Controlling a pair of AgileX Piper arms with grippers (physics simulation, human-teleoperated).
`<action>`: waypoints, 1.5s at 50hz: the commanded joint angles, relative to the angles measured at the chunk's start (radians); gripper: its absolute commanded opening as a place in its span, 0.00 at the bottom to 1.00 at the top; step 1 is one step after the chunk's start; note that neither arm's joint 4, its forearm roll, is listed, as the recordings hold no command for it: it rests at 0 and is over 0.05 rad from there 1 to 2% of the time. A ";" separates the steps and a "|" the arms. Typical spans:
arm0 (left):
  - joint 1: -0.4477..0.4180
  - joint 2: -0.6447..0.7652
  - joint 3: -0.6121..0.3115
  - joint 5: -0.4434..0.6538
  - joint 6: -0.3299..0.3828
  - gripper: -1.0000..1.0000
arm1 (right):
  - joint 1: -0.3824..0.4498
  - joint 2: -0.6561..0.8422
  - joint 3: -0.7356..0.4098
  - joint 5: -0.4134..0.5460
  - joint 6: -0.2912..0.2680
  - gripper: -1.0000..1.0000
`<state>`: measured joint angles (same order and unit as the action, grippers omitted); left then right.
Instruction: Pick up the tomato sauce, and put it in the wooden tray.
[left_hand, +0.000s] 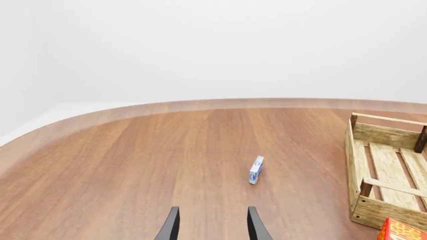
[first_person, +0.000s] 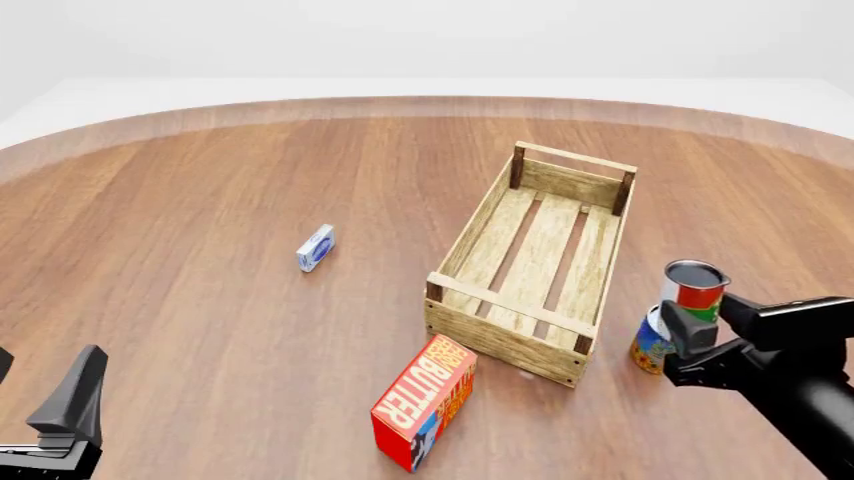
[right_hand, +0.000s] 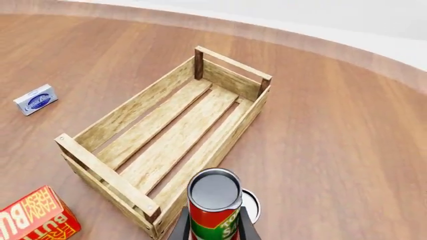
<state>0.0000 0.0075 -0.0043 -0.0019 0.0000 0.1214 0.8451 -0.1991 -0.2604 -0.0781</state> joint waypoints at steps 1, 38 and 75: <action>0.000 0.000 0.000 0.000 0.000 1.00 | 0.005 0.006 -0.033 -0.009 0.014 0.00; 0.000 0.000 0.000 0.000 0.000 1.00 | 0.034 0.217 -0.146 -0.150 -0.010 0.00; 0.000 0.000 0.000 0.000 0.000 1.00 | 0.062 0.431 -0.306 -0.241 -0.032 0.00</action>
<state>0.0000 0.0075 -0.0043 -0.0019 0.0000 0.1736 1.2128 -0.4507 -0.4783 -0.1189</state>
